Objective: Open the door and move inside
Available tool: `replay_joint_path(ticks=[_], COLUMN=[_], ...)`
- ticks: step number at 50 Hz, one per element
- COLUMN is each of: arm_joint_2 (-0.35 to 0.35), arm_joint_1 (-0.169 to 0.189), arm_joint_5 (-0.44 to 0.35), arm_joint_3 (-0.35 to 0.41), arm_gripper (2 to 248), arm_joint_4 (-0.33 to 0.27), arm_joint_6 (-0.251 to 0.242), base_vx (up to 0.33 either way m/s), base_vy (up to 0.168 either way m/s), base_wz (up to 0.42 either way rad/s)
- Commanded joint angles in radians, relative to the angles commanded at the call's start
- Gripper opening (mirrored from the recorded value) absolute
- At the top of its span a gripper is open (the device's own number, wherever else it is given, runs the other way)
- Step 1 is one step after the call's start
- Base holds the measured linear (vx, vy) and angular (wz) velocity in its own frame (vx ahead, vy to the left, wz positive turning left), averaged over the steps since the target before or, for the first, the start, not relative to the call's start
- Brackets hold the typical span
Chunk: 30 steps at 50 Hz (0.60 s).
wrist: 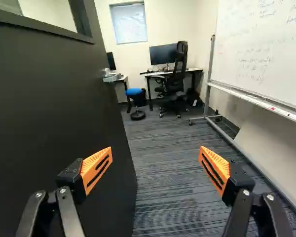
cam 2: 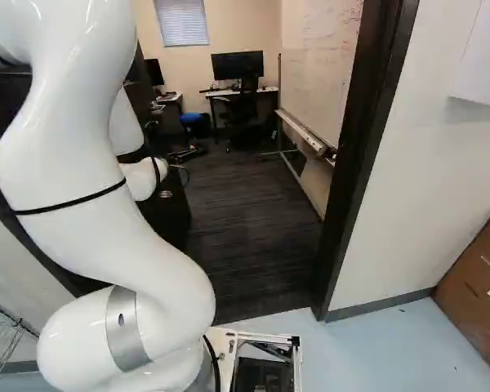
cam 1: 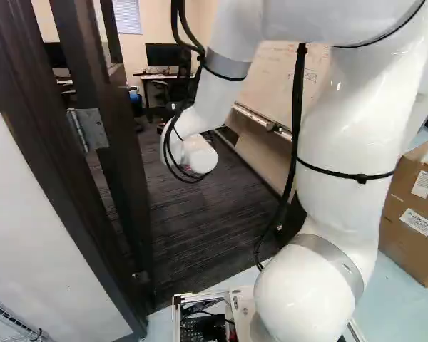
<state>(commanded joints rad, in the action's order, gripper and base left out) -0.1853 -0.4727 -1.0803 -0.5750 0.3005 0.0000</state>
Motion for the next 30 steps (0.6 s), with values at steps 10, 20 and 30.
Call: replay_joint_path(ticks=[10, 20, 30], arm_joint_2=[0.056, 0.125, 0.199], arm_joint_1=[0.057, 0.127, 0.203], arm_joint_5=[0.025, 0.056, 0.089], arm_joint_3=[0.059, 0.131, 0.209], arm_gripper=[247, 247, 247], arm_joint_4=[-0.036, -0.081, -0.129], arm_joint_6=[0.000, 0.000, 0.000], base_vx=[0.000, 0.000, 0.000], base_vy=[0.000, 0.000, 0.000], base_wz=[0.000, 0.000, 0.000])
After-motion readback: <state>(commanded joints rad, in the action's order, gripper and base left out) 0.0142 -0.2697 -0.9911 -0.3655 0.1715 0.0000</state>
